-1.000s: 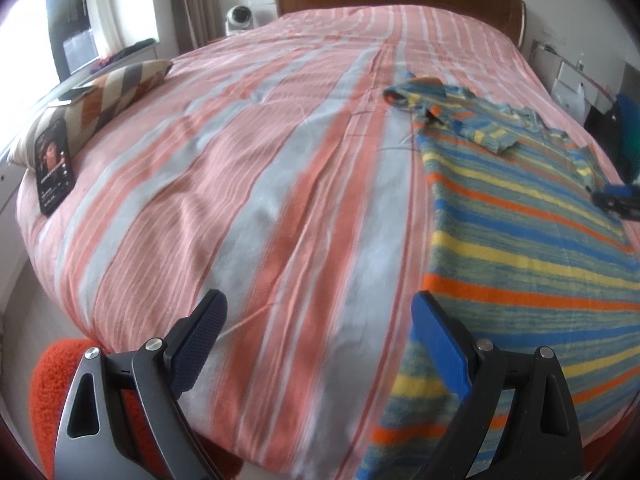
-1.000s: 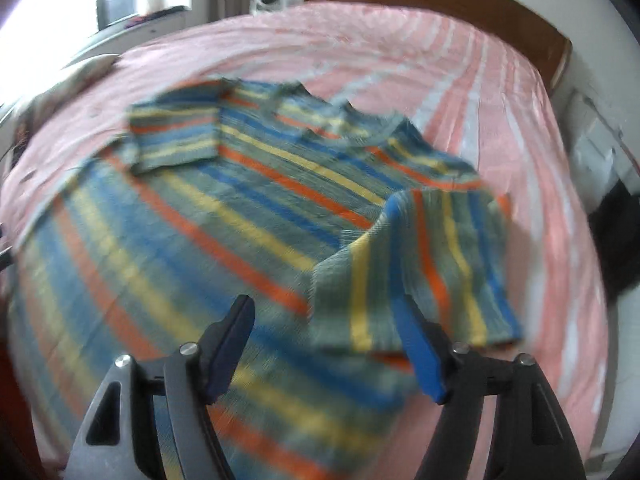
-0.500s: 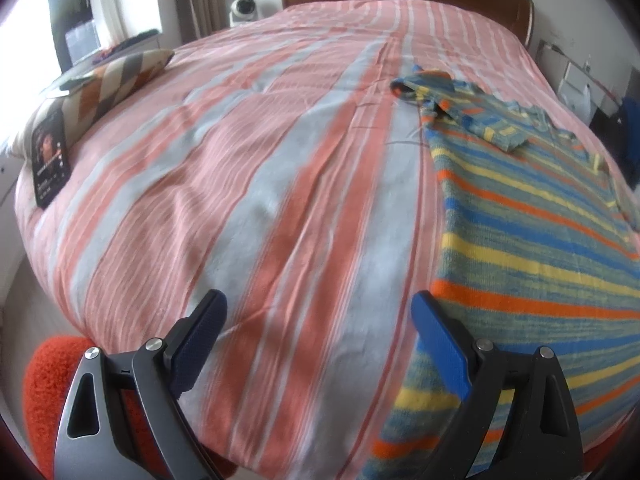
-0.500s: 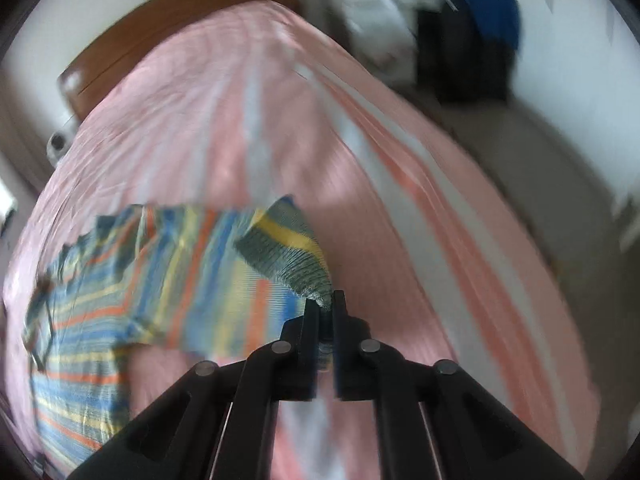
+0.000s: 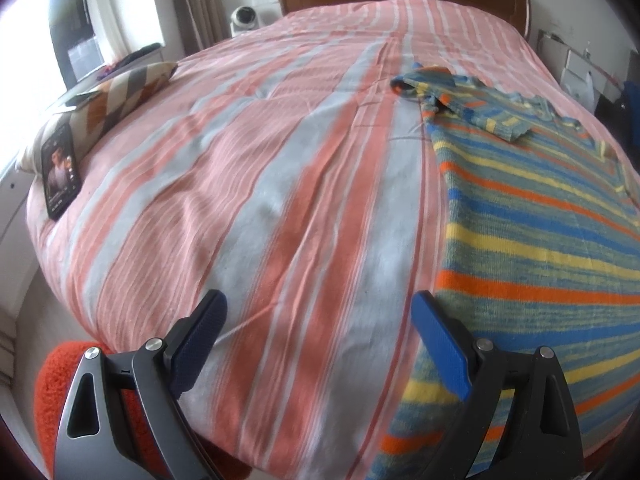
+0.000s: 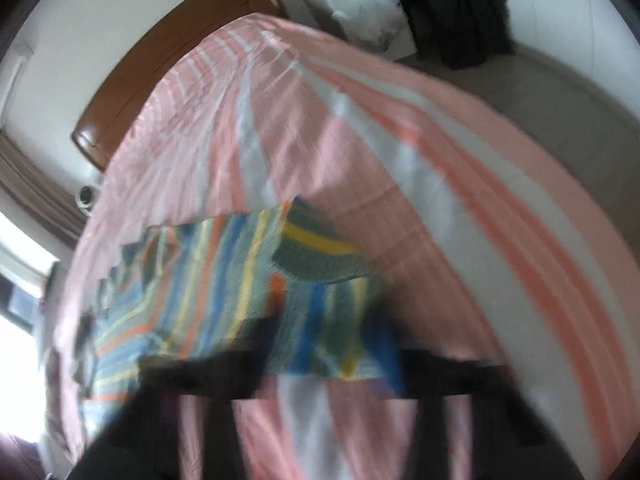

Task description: Fold small clothes

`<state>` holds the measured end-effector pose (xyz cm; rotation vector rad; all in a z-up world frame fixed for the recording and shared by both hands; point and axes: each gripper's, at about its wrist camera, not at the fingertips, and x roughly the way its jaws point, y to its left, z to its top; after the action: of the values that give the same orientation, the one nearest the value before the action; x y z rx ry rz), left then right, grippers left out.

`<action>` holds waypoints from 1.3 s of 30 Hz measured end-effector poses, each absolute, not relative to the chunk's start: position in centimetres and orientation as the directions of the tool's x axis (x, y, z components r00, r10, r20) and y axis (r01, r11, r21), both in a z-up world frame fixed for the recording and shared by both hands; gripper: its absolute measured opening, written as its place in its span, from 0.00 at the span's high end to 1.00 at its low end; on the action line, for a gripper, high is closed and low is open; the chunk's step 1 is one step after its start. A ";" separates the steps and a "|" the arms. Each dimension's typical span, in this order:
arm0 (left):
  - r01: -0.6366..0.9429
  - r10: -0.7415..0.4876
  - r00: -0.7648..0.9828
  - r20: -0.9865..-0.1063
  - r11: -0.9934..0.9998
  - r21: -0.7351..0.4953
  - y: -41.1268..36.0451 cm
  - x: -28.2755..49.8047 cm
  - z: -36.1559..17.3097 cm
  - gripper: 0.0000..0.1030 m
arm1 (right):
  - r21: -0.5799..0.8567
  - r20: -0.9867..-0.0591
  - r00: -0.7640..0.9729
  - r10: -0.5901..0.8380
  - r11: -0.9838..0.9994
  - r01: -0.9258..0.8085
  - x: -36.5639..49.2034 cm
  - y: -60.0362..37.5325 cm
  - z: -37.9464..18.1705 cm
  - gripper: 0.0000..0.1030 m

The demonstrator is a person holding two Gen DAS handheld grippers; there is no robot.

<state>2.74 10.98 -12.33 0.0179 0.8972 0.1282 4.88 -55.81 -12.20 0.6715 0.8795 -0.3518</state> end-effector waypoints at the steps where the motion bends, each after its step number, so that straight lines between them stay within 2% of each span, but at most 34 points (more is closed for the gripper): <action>1: -0.105 0.118 0.616 -0.779 0.992 0.067 11.0 2.7 -12.3 0.08 | 0.386 -0.801 0.597 -0.038 0.730 0.564 4.8 -56.2 -12.2 0.98; 6: -0.111 0.112 0.611 -0.784 0.992 0.055 11.2 2.8 -12.5 0.08 | 0.384 -0.807 0.575 -0.132 0.623 0.682 2.3 -59.1 -12.7 0.99; 13: -0.111 0.121 0.611 -0.782 0.992 0.067 11.1 2.9 -12.6 0.07 | 0.545 -0.761 0.648 -0.033 0.509 0.666 1.5 -61.2 -14.1 1.00; 16: -0.115 0.125 0.609 -0.783 0.991 0.069 11.1 3.0 -12.7 0.05 | 0.542 -0.758 0.651 -0.042 0.515 0.664 0.7 -61.1 -13.8 0.98; 17: -0.118 0.127 0.607 -0.785 0.991 0.069 11.0 3.1 -12.8 0.02 | 0.522 -0.764 0.642 -0.056 0.531 0.668 0.4 -61.0 -13.3 0.93; 20: -0.130 0.131 0.602 -0.788 0.989 0.064 11.2 3.3 -13.2 0.00 | 0.428 -0.784 0.611 -0.107 0.620 0.658 0.0 -59.6 -11.4 0.90; 22: -0.135 0.123 0.600 -0.790 0.989 0.051 11.3 3.4 -13.4 0.00 | 0.374 -0.781 0.617 -0.091 0.723 0.581 0.4 -57.7 -10.2 0.87; 24: -0.138 0.121 0.603 -0.789 0.989 0.045 11.4 3.4 -13.6 0.00 | 0.342 -0.777 0.627 -0.052 0.801 0.491 0.6 -55.9 -9.6 0.76; 26: -0.144 0.109 0.600 -0.793 0.989 0.027 11.6 3.4 -13.7 0.00 | 0.315 -0.778 0.628 -0.027 0.848 0.426 0.8 -54.3 -9.8 0.53; 28: -0.132 0.079 0.598 -0.798 0.991 -0.001 12.0 3.5 -13.8 0.00 | 0.279 -0.791 0.610 -0.048 0.859 0.429 0.8 -53.9 -10.8 0.52; 30: -0.097 0.045 0.578 -0.815 0.995 -0.014 12.4 3.7 -13.7 0.00 | 0.263 -0.809 0.580 -0.092 0.827 0.498 0.2 -54.5 -12.3 0.56; 33: -0.081 0.059 0.539 -0.840 0.997 0.018 12.5 3.6 -11.1 0.02 | 0.288 -0.783 0.607 -0.134 0.788 0.545 -2.2 -53.6 -11.5 0.58; 35: 0.006 -0.007 0.634 -0.774 1.000 -0.004 11.6 3.6 -6.8 0.02 | 0.313 -0.748 0.655 -0.111 0.811 0.495 -4.1 -51.4 -10.1 0.54; 37: 0.159 -0.098 0.691 -0.716 0.987 0.017 9.3 5.7 -2.5 0.01 | 0.289 -0.722 0.685 -0.095 0.858 0.424 -5.7 -48.5 -9.1 0.51; 39: 0.317 -0.193 0.694 -0.694 0.947 0.054 6.0 9.1 0.3 0.01 | 0.249 -0.701 0.705 -0.105 0.891 0.381 -7.0 -45.7 -8.5 0.49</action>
<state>9.09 6.02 0.32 0.1753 0.7527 -0.2865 -6.97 -45.70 -8.50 0.3958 0.7438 -0.2780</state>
